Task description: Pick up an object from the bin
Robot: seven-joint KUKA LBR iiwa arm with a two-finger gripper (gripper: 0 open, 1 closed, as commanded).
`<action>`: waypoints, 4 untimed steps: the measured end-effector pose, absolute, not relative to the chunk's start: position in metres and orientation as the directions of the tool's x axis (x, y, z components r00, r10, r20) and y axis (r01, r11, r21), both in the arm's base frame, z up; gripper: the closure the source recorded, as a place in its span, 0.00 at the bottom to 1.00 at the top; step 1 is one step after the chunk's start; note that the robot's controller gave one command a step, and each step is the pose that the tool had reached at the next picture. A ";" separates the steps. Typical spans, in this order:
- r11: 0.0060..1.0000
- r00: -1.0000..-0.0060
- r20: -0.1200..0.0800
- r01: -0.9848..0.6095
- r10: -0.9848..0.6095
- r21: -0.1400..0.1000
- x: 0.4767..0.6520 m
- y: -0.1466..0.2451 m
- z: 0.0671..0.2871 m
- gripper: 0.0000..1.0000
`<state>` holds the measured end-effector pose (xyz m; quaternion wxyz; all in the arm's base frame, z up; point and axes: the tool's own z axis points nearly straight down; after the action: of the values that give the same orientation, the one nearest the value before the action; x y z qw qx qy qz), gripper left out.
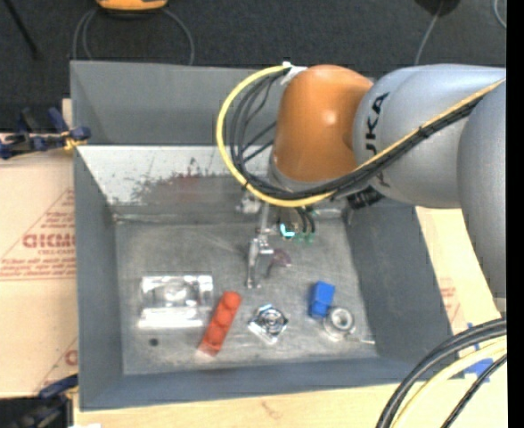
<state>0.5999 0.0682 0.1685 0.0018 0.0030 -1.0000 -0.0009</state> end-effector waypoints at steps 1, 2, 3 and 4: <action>1.000 -1.000 -0.003 0.012 0.012 0.003 0.561 0.038 0.078 0.00; 1.000 -1.000 -0.004 0.012 0.012 0.003 0.563 0.039 0.080 1.00; 1.000 -1.000 -0.004 0.013 0.013 0.003 0.563 0.039 0.080 0.00; 0.988 -0.988 -0.025 -0.153 -0.153 -0.004 0.514 0.065 0.075 0.00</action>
Offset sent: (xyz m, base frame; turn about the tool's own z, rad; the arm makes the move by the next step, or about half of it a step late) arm -0.0386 -0.0296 -0.0894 0.0158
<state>0.5135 0.0650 0.0755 -0.0127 0.0765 -0.9970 0.0010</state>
